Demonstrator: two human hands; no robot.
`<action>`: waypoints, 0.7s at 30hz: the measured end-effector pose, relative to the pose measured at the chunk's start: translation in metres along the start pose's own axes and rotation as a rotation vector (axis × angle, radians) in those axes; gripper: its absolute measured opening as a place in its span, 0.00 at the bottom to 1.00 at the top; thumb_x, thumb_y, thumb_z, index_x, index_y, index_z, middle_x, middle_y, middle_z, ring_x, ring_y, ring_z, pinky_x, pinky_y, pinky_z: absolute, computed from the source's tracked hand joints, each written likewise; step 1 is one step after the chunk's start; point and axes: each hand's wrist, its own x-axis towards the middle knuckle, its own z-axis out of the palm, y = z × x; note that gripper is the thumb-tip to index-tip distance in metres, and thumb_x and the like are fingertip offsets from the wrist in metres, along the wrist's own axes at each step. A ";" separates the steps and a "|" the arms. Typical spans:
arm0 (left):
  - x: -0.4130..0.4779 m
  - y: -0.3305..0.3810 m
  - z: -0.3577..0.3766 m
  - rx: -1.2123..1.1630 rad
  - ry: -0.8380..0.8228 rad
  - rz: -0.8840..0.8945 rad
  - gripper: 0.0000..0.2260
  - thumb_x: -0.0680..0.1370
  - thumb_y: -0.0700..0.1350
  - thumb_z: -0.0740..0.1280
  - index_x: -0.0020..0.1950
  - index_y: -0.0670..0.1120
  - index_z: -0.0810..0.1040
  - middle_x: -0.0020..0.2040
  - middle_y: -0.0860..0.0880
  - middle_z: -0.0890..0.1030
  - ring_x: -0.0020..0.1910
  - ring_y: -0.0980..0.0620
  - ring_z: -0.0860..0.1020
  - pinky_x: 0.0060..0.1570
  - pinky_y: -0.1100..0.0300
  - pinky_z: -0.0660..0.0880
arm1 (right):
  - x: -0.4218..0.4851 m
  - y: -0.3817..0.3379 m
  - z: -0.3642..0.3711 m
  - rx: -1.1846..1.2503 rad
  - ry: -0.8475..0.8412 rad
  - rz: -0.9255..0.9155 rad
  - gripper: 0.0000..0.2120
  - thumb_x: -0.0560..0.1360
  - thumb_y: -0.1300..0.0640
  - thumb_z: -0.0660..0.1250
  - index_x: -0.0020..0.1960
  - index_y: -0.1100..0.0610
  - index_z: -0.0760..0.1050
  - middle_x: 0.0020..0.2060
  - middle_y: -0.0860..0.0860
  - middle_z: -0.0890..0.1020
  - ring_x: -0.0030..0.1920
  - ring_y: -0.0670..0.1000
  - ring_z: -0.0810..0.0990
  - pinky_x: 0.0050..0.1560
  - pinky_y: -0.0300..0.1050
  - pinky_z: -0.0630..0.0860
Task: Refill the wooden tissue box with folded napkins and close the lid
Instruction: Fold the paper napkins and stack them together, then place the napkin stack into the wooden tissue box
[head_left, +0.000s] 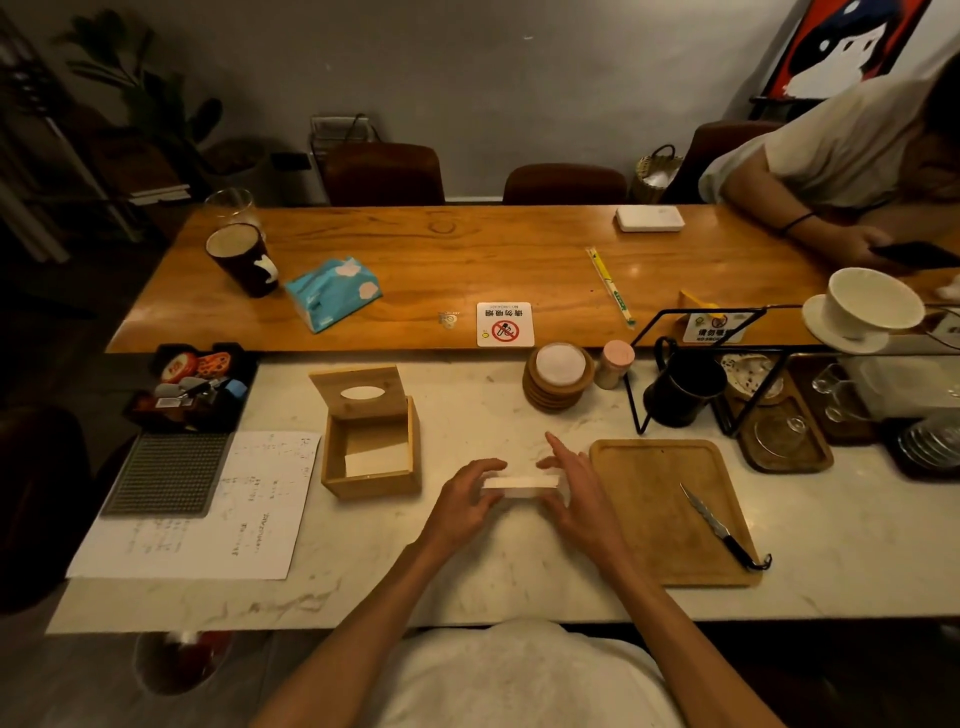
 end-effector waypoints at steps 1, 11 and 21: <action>0.000 -0.001 0.000 0.007 -0.023 -0.013 0.16 0.77 0.38 0.68 0.64 0.46 0.76 0.63 0.50 0.79 0.63 0.55 0.76 0.65 0.63 0.71 | 0.000 -0.002 0.001 -0.014 -0.032 -0.005 0.36 0.76 0.52 0.70 0.77 0.45 0.55 0.60 0.45 0.78 0.62 0.47 0.73 0.69 0.46 0.67; 0.004 0.003 -0.004 -0.082 -0.036 -0.079 0.08 0.79 0.42 0.66 0.57 0.48 0.78 0.53 0.51 0.82 0.53 0.54 0.79 0.57 0.54 0.77 | 0.012 -0.017 0.003 -0.163 -0.127 -0.011 0.21 0.76 0.51 0.67 0.68 0.46 0.74 0.55 0.46 0.84 0.55 0.47 0.80 0.56 0.42 0.74; -0.010 0.038 -0.035 -0.079 -0.118 -0.183 0.12 0.80 0.51 0.62 0.64 0.56 0.71 0.49 0.50 0.79 0.48 0.53 0.78 0.49 0.61 0.76 | -0.005 -0.036 0.013 0.867 -0.457 0.587 0.17 0.73 0.50 0.73 0.60 0.53 0.79 0.55 0.54 0.85 0.55 0.55 0.84 0.53 0.48 0.80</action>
